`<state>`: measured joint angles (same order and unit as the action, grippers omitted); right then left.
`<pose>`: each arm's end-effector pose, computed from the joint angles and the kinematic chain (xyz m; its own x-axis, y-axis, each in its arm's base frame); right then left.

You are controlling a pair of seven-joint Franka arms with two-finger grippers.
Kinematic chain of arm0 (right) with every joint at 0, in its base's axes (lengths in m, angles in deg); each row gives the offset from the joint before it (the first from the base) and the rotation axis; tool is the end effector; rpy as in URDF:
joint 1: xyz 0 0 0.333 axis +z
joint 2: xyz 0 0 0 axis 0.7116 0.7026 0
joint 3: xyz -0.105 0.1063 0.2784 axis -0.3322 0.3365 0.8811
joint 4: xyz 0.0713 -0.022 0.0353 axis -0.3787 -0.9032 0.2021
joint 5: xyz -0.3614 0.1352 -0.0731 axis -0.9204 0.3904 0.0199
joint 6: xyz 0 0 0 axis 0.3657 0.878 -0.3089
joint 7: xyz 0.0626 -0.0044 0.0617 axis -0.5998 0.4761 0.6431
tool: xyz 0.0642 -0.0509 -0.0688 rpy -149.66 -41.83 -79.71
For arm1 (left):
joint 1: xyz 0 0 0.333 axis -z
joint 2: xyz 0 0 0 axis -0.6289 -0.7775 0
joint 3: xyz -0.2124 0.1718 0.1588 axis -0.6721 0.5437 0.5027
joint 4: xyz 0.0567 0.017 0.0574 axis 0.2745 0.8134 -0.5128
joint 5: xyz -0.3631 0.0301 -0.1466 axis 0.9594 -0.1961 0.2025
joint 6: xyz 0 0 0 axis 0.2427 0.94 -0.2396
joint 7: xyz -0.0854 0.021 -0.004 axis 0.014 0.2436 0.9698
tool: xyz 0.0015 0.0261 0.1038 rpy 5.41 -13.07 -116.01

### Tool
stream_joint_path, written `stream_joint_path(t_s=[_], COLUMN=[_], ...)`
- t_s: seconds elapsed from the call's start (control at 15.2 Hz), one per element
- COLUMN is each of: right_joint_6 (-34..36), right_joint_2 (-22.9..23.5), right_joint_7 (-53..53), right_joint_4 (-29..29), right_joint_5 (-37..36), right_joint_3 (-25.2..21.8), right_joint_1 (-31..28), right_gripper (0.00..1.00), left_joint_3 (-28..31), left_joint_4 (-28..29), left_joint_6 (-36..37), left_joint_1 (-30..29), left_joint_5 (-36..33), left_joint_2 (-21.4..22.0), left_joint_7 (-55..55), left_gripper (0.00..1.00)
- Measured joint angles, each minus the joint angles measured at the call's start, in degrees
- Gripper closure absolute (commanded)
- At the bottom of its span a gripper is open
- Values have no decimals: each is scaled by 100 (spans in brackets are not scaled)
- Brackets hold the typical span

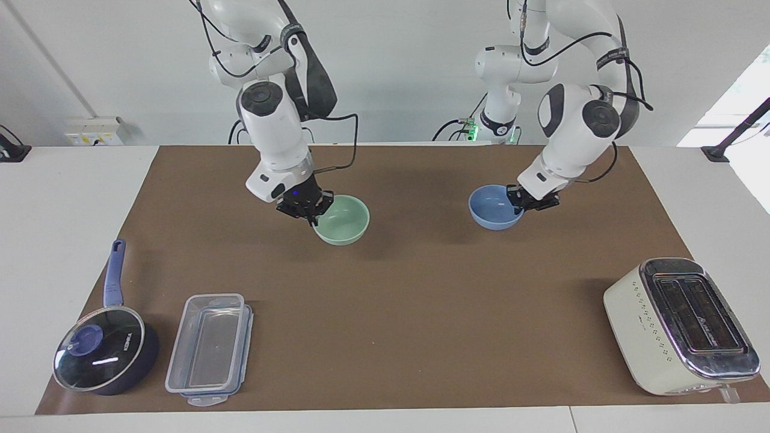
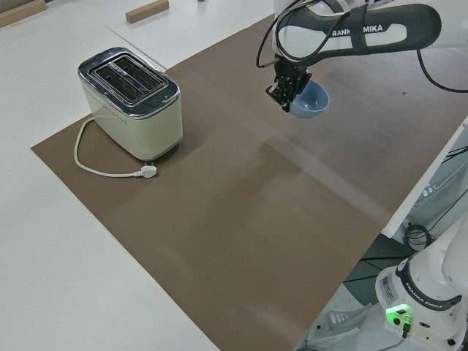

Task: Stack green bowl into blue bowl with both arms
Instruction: 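Lift the blue bowl with the left gripper while the right gripper lifts the green bowl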

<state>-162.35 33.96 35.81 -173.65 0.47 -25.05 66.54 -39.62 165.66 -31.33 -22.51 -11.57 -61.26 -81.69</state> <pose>0.5478 0.2209 0.4427 0.9991 0.0102 0.0410 0.0153 -0.9921 -0.1246 0.5119 -0.1903 0.4271 0.9626 -0.2502 -0.1041 -0.2418 -0.9665 0.0865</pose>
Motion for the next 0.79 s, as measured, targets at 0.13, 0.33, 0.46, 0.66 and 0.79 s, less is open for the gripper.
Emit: stream_joint_path(t_s=[0.13, 0.33, 0.46, 0.66, 0.79], right_joint_6=[-46, -46, -46, -46, -46], right_joint_2=[13, 24, 27, 32, 36], right_joint_7=[-60, -60, -60, -62, -62], right_joint_4=[24, 83, 112, 115, 115], right_joint_5=[191, 248, 296, 310, 310], right_joint_3=[-10, -66, -67, -63, -63], right_joint_1=[24, 12, 16, 18, 18], right_gripper=[100, 100, 100, 100, 100], left_joint_3=[-22, -30, -28, -24, -11], left_joint_4=[38, 245, 312, 317, 297], left_joint_6=[-151, -556, -857, -1226, -1280], left_joint_1=[685, 1219, 1349, 1388, 1388], left_joint_5=[7, 70, 207, 242, 266], left_joint_2=[-126, -367, -609, -931, -1001], left_joint_7=[-572, -830, -832, -789, -627], left_gripper=[100, 100, 100, 100, 100])
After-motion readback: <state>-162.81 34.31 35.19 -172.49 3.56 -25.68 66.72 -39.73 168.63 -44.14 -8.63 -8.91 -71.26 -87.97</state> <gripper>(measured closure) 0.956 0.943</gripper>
